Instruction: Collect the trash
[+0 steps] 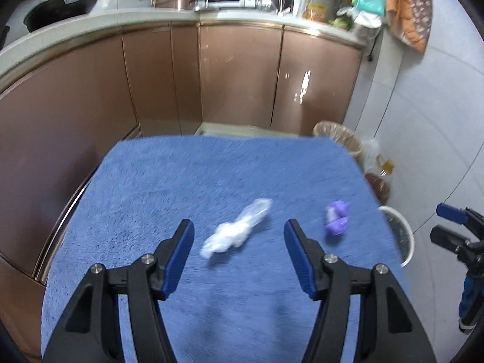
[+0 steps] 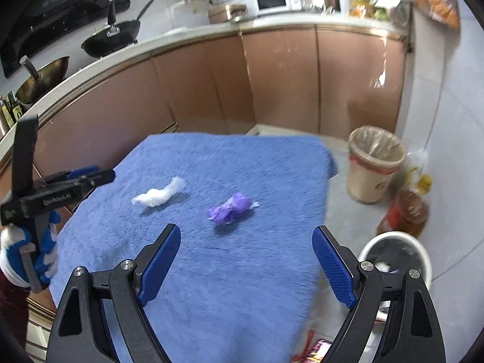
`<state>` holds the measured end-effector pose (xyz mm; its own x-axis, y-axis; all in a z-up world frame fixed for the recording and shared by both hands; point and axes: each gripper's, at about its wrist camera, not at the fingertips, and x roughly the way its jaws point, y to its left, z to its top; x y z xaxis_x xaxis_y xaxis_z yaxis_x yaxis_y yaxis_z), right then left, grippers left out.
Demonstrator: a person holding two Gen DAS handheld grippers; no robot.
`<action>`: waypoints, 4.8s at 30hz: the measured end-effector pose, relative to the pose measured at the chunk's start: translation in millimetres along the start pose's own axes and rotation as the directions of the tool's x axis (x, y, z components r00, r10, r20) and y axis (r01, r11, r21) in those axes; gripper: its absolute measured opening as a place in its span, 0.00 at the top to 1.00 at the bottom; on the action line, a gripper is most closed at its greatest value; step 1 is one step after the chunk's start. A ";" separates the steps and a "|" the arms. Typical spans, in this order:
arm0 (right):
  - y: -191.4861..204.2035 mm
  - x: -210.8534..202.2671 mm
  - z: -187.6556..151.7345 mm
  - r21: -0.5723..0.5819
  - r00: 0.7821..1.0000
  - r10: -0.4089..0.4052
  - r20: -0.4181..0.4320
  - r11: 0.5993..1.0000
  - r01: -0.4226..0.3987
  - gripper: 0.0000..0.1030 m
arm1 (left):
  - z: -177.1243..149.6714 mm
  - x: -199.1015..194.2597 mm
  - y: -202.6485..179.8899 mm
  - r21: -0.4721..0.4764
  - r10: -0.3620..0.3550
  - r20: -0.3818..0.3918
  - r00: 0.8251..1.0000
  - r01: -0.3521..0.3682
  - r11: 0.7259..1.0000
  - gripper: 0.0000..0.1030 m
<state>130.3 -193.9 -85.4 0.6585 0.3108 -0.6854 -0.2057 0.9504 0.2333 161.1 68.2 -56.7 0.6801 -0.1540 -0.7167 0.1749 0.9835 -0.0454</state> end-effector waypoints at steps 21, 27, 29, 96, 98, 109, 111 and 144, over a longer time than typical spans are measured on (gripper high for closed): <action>2.1 142.4 16.3 0.107 0.984 0.043 -0.174 0.994 -0.024 0.56 | -15.7 119.6 8.8 0.074 -0.077 -0.162 0.984 0.090 0.993 0.70; 8.3 141.4 12.5 0.074 0.986 0.047 -0.157 0.997 -0.035 0.72 | -18.6 117.2 8.5 0.071 -0.077 -0.153 0.985 0.088 0.994 0.72; 11.0 134.9 12.4 0.061 0.988 0.056 -0.146 0.997 -0.048 0.72 | -20.1 114.1 9.3 0.066 -0.075 -0.151 0.986 0.086 0.994 0.72; -327.6 51.4 -91.1 0.272 0.925 -0.346 -0.159 0.885 0.378 0.71 | 17.7 210.6 -437.6 0.238 -0.325 -0.418 0.848 0.448 0.862 0.70; -335.9 61.1 -94.9 0.277 0.922 -0.347 -0.173 0.881 0.384 0.71 | 16.6 226.6 -446.3 0.219 -0.334 -0.438 0.835 0.459 0.861 0.68; -333.4 62.5 -103.2 0.297 0.915 -0.355 -0.192 0.868 0.399 0.42 | 17.6 219.2 -426.3 0.188 -0.348 -0.394 0.851 0.445 0.876 0.55; -321.8 51.7 -99.2 0.286 0.914 -0.365 -0.177 0.869 0.403 0.41 | 18.6 203.1 -416.3 0.195 -0.344 -0.366 0.865 0.433 0.880 0.55; -13.8 -134.9 -100.1 0.028 0.902 -0.366 0.228 0.929 0.370 0.00 | -85.1 -116.1 -162.2 0.144 0.024 0.270 0.963 -0.065 0.987 0.20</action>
<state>-28.2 -247.7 -65.2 0.8346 -0.0705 -0.5463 0.0727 0.9972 -0.0177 -6.8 -65.3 -25.3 0.8510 -0.1501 -0.5033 0.2310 0.9676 0.1021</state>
